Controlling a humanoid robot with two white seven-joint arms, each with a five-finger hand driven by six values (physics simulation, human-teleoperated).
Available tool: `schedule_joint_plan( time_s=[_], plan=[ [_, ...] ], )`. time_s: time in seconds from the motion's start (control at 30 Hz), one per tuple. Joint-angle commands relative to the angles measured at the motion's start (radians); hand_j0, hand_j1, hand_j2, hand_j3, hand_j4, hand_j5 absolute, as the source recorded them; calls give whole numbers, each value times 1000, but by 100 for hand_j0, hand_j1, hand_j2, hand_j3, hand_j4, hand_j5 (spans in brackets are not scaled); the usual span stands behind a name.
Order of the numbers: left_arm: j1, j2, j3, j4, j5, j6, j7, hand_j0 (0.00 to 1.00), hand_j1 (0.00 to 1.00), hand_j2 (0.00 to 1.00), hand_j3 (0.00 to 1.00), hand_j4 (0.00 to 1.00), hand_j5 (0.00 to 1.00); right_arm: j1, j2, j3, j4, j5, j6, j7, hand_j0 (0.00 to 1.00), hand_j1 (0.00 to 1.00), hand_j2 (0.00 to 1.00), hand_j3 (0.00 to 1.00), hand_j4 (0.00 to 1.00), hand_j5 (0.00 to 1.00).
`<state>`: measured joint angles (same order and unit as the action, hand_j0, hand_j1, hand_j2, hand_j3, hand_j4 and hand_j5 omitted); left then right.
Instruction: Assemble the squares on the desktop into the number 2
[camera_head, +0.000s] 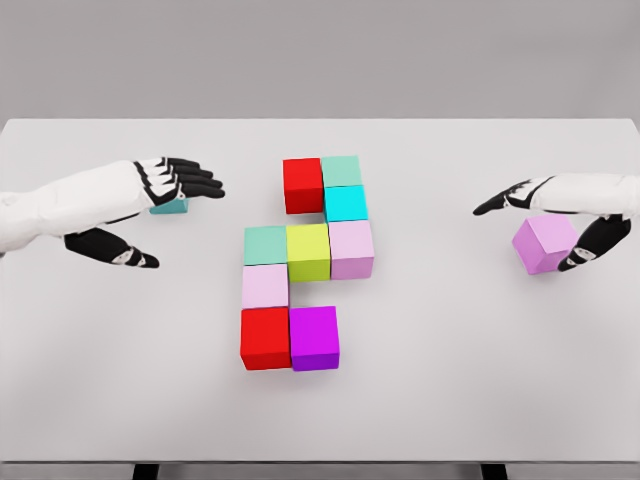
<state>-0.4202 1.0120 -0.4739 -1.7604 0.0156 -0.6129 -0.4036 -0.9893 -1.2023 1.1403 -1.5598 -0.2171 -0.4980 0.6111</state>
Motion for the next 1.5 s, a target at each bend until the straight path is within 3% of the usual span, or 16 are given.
schedule_joint_plan(
  time_s=[0.0,0.23,0.27,0.33,0.4,0.43,0.53,0.67,0.8,0.87,1.0,1.07,1.2,1.47],
  plan=[
    [0,-1,-5,-2,0,2,-6,100,100,100,100,100,100,0,-3,-2,0,-1,-30,0,100,100,100,100,100,100],
    [5,4,-8,-2,1,41,2,100,100,100,100,100,100,-2,-3,4,1,1,-44,0,100,100,100,100,100,100],
    [-2,0,-8,-2,-3,111,38,100,100,100,100,100,100,0,-5,4,1,-1,-40,0,100,100,100,100,100,100],
    [0,-38,-9,-2,-43,232,206,100,100,100,100,100,100,3,-10,1,6,-7,-24,0,100,100,100,100,100,100],
    [1,-78,-11,-2,-123,357,315,100,100,100,100,100,100,4,-14,3,7,-5,70,-28,100,100,100,100,100,100],
    [0,-85,-11,-2,-144,418,330,100,100,100,100,100,100,5,-14,3,9,-5,113,-30,100,100,100,100,100,100],
    [-3,-82,-32,-2,-201,631,316,100,100,100,100,100,100,8,-10,1,9,-5,211,-51,100,100,100,100,100,100],
    [-61,-81,-130,-2,-321,693,178,97,97,97,97,97,97,26,-11,4,9,-8,222,-48,100,100,100,100,100,100],
    [-80,-81,-137,-4,-309,691,106,99,99,99,99,99,99,40,-8,4,6,-8,288,-50,100,100,100,100,100,100],
    [-81,-81,-138,-4,-255,691,97,99,99,99,99,99,99,40,0,4,7,-8,320,-54,100,100,100,100,100,100],
    [-100,-89,-161,-2,-232,693,98,98,98,98,98,98,98,55,6,6,23,-7,346,-113,100,100,100,100,100,100],
    [-103,-105,-167,1,-233,694,106,100,100,100,100,100,100,58,7,6,27,-7,363,-116,100,100,100,100,100,100],
    [-120,-127,-203,44,-235,696,108,100,100,100,100,100,100,69,46,19,104,-1,366,-117,100,100,100,100,100,100],
    [-164,-141,-241,50,-292,840,98,100,100,100,100,100,100,83,56,33,121,25,369,-136,100,100,100,100,100,100]
  ],
)
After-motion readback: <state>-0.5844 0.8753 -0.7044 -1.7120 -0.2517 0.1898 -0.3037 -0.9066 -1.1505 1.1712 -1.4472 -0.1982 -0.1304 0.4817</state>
